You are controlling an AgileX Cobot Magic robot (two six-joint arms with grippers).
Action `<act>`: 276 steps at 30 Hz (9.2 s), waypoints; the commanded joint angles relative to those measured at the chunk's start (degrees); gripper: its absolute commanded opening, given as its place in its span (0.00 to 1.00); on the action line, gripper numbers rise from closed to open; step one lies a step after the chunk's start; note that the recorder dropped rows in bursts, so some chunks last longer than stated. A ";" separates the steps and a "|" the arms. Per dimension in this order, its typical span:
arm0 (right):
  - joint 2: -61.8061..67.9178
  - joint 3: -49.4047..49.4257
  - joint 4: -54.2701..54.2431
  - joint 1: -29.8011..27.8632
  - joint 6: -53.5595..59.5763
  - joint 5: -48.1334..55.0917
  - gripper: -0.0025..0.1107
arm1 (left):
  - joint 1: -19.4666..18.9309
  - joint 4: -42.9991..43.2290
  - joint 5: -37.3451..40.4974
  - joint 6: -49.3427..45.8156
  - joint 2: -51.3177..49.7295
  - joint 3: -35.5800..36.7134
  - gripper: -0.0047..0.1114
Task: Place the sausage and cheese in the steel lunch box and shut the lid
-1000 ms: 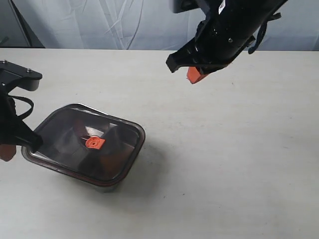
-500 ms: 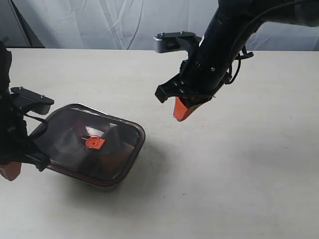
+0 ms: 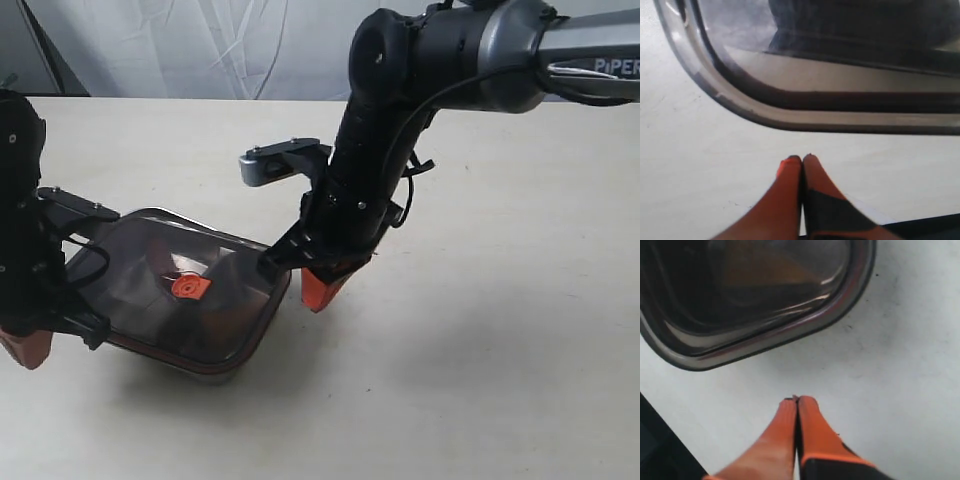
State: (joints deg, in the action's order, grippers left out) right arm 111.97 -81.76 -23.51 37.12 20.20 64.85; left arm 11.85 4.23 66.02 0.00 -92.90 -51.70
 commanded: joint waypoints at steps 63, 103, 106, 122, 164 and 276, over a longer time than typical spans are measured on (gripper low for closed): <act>2.60 -0.19 -2.68 5.96 1.12 -5.50 0.02 | -0.31 6.56 -10.66 5.38 -0.46 0.16 0.04; 1.94 -0.19 -0.48 5.29 2.14 -5.86 0.02 | -0.31 11.90 -11.08 9.06 1.67 -2.41 0.04; 0.24 -0.19 -0.48 4.40 2.14 -6.84 0.02 | -0.31 13.11 -10.63 9.79 4.59 -3.29 0.04; -3.89 -0.19 -0.59 2.27 1.92 -9.04 0.02 | -0.31 11.26 -13.78 11.43 9.50 -5.11 0.04; 2.92 -0.19 -10.65 2.37 2.27 -16.27 0.02 | -6.09 -7.83 -25.56 -0.32 -1.32 -5.11 0.04; -103.17 65.64 25.44 -35.79 -27.94 -41.89 0.02 | -5.98 -18.49 -24.98 0.00 84.19 21.83 0.04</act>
State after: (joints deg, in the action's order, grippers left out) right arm 14.09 -18.64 1.64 4.00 -8.13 20.58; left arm 5.68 -14.66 41.50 0.00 -9.00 -30.11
